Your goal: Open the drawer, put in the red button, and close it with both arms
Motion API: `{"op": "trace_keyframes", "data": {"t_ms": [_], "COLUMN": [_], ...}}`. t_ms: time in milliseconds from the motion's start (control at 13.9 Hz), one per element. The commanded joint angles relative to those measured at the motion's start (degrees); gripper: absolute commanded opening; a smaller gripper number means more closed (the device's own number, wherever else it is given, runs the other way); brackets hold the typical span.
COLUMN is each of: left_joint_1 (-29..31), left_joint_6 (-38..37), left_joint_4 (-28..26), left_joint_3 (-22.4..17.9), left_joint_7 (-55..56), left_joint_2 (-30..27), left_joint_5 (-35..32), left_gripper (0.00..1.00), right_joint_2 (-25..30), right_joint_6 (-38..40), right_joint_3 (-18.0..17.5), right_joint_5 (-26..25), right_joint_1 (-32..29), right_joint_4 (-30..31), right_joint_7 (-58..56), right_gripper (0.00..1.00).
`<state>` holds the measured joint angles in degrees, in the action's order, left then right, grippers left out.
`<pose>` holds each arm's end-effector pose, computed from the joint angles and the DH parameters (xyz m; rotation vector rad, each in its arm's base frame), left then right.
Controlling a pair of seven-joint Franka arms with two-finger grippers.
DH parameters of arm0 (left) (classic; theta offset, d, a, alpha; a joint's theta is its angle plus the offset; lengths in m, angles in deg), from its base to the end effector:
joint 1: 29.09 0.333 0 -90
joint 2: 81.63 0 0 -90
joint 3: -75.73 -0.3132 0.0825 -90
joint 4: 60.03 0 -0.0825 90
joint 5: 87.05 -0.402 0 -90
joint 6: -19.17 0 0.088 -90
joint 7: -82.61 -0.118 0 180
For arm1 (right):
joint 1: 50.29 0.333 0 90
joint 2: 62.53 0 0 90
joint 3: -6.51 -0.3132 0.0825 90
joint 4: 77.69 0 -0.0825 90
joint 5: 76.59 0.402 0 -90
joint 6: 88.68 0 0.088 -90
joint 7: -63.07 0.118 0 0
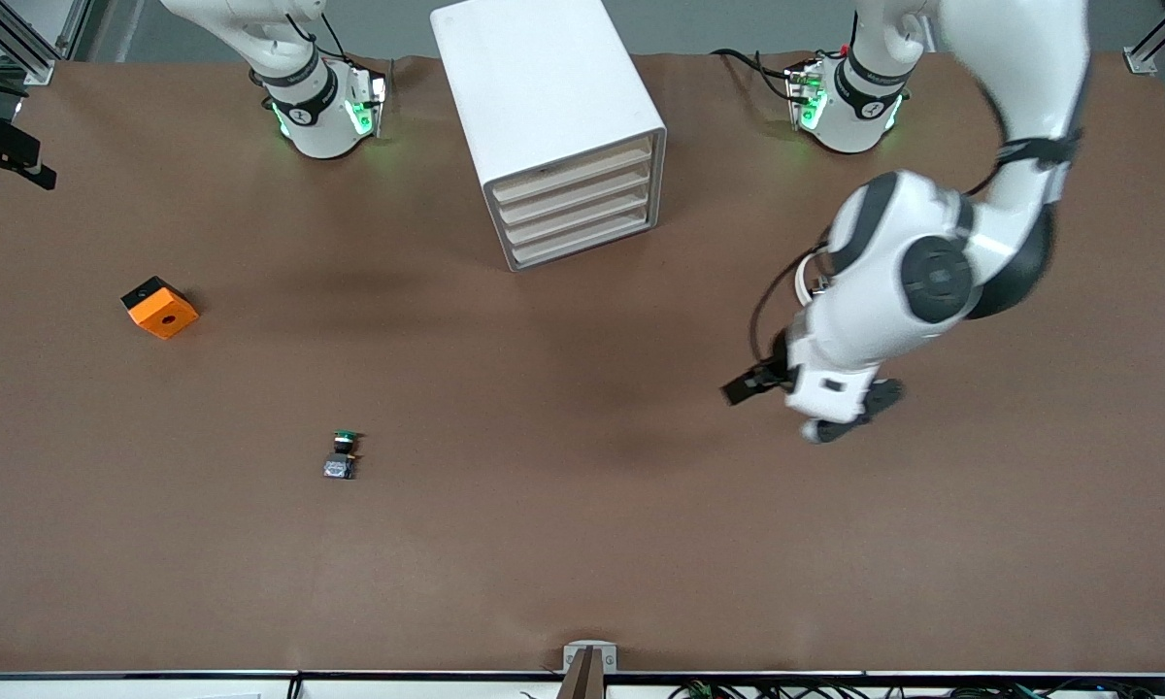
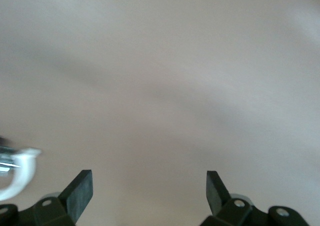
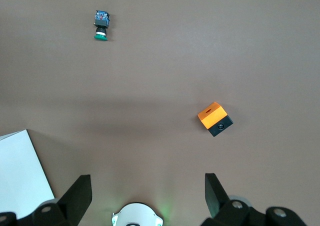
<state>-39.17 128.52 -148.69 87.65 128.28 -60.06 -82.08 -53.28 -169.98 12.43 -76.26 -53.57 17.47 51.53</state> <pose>0.6369 -0.2475 0.4186 2.9336 0.6809 -0.1425 0.4976 -0.0843 0.6412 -3.1021 -0.0675 0.1180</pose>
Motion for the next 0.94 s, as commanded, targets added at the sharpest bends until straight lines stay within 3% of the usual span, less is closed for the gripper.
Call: {"op": "trace_keyframes", "data": {"t_ms": [0,288,576,863], "left_joint_1": [5.5,12.2,16.7,10.5], "left_joint_6": [-8.0,-13.4,-13.8,-13.6], "left_joint_4": [-1.7,-2.4,-8.5,-15.0], "left_joint_3": [0.6,0.7,0.5,-9.5], "left_joint_7": [-11.0,-20.2,-32.4,-39.4], "left_joint_2": [-6.6,-11.4,-18.7,-25.3], "left_joint_5": [-1.7,-1.7,-1.6,-1.7], "left_gripper": [1.0,1.0,1.0,1.0], "right_joint_2": [1.1,0.9,0.8,0.9], "right_joint_6": [0.7,0.6,0.8,1.9], "right_joint_3": [-0.9,-0.8,-0.5,-0.2], "right_joint_5": [0.7,0.7,0.9,0.9], "right_joint_1": [-0.2,0.5,0.2,-0.1], "right_joint_4": [0.3,-0.5,-1.6,-1.7], "right_joint_7": [2.8,2.6,3.3,3.4], "right_gripper": [1.0,1.0,1.0,1.0]}}
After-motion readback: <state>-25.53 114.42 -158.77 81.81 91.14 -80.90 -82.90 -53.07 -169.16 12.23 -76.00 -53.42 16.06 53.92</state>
